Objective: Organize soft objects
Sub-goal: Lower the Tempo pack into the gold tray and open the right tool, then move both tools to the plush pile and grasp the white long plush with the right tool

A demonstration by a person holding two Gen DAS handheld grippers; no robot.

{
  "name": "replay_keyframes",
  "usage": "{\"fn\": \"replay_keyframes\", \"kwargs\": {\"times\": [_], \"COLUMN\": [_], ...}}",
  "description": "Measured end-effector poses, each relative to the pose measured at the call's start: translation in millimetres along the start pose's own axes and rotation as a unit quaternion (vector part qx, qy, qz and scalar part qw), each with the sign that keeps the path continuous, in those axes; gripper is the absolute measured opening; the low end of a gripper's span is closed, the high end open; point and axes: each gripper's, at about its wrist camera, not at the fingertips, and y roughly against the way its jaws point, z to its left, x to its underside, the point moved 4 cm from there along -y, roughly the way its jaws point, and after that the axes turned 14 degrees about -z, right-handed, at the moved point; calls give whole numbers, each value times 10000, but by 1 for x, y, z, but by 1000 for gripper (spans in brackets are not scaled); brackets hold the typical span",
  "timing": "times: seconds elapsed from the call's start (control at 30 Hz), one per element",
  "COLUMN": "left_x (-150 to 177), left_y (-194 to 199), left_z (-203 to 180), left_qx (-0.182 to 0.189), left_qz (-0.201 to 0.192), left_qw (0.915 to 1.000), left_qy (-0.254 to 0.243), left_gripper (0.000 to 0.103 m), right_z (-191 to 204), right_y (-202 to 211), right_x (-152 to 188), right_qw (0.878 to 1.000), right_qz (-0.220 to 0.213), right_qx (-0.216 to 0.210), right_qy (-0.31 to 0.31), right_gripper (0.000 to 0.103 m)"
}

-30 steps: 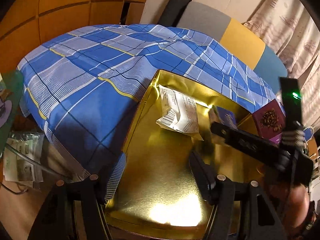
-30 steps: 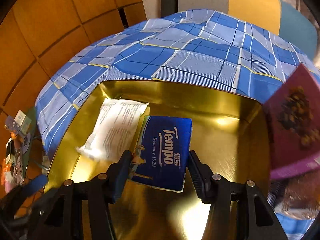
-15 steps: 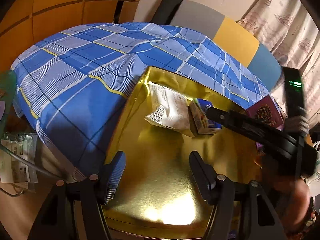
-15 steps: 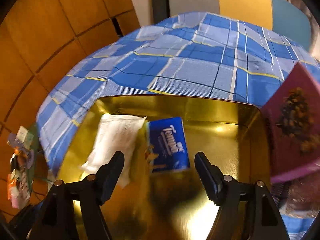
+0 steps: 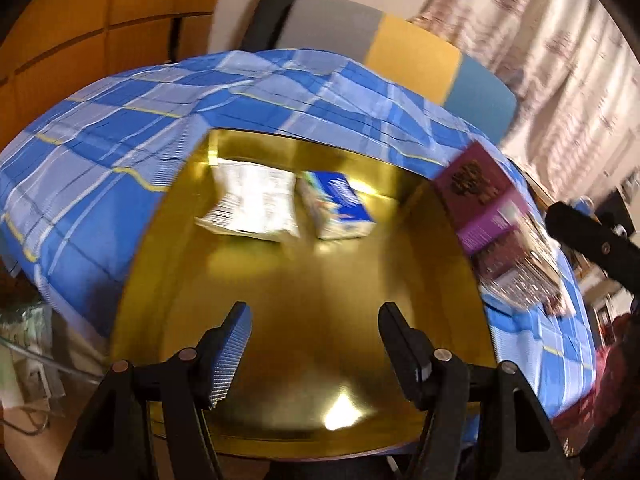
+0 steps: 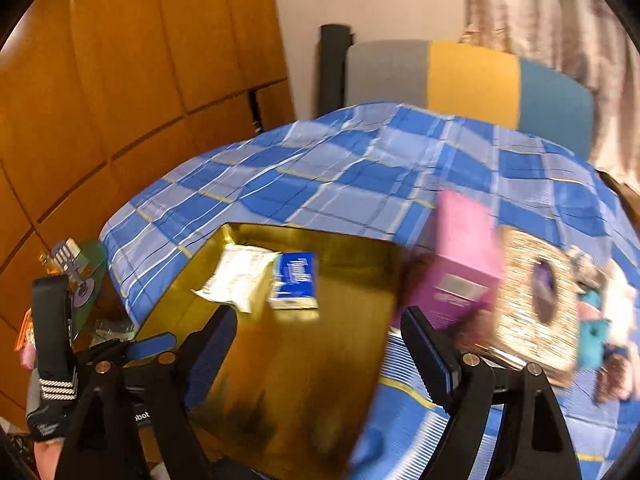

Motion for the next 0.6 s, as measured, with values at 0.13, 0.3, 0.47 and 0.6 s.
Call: {"fn": "replay_keyframes", "kwargs": {"times": [0.13,0.3,0.47,0.6], "left_x": [11,20,34,47], "left_y": [3,9,13,16], "left_z": [-27,-57,-90,-120], "left_qx": [325,572,953,1228], "left_qz": [99,48,158,293], "left_qw": [9991,9962,9916,9870], "left_qy": [-254,-648,-857,-1000], "left_gripper": [67,67,67,67], "right_z": [-45,-116,-191,-244], "right_y": [29,59,82,90], "right_x": [15,51,90,120], "right_qw": [9983,9878,9670,9532], "right_qz": [-102,40,370,718], "right_qx": [503,1240,1887,2291], "right_qy": [-281,-947,-1671,-1836], "right_gripper": [92,92,92,92]}}
